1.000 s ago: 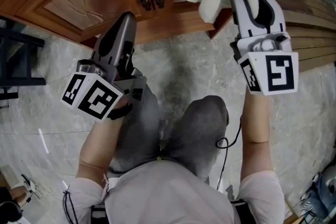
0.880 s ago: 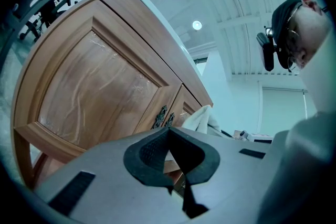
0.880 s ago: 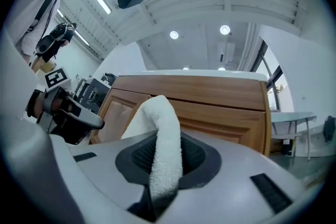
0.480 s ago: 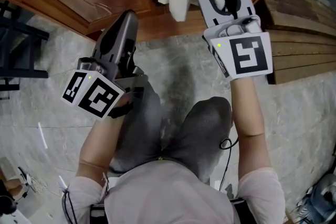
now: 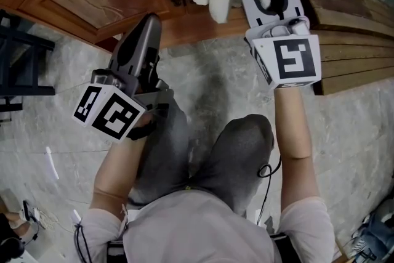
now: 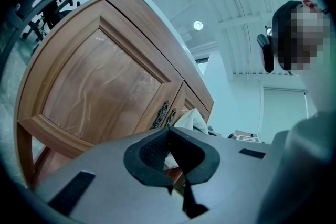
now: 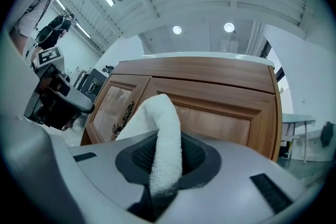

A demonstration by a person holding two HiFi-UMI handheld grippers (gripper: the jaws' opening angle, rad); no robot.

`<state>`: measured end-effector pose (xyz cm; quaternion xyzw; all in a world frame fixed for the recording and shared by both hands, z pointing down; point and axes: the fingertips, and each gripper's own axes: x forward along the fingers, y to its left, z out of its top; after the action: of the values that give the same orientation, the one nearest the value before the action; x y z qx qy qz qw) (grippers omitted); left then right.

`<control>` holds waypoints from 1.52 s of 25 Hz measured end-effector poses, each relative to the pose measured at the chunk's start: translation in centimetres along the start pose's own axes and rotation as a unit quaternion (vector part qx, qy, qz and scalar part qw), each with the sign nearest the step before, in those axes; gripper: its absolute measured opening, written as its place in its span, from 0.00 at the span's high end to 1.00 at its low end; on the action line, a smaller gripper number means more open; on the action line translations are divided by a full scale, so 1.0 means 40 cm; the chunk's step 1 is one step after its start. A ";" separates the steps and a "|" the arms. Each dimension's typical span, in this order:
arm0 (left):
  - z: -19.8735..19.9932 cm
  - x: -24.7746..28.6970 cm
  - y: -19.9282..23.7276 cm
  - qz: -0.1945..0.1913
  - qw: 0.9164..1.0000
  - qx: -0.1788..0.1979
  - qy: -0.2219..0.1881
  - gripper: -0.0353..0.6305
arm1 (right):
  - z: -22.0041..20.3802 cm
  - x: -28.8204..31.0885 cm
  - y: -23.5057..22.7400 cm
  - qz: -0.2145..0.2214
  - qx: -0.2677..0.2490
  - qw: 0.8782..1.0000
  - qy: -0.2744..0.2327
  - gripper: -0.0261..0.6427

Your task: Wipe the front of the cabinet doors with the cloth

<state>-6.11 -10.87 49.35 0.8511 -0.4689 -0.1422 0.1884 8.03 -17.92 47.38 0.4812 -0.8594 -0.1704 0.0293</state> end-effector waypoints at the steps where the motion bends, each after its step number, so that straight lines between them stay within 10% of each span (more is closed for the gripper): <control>1: -0.003 0.002 0.000 0.000 1.000 0.000 0.001 0.92 | -0.008 -0.002 -0.009 -0.003 -0.001 1.000 0.004 0.84; 27: -0.056 0.035 0.014 0.007 1.000 -0.003 0.014 0.92 | -0.148 -0.107 -0.272 -0.111 0.002 0.993 0.044 0.84; 38: -0.064 0.025 0.028 0.010 1.000 -0.003 0.014 0.92 | -0.114 -0.127 -0.178 -0.074 0.021 0.997 0.023 0.84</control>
<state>-5.37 -11.79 52.06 0.8476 -0.4746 -0.1300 0.1988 17.54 -18.29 49.96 0.5476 -0.8240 -0.1428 0.0261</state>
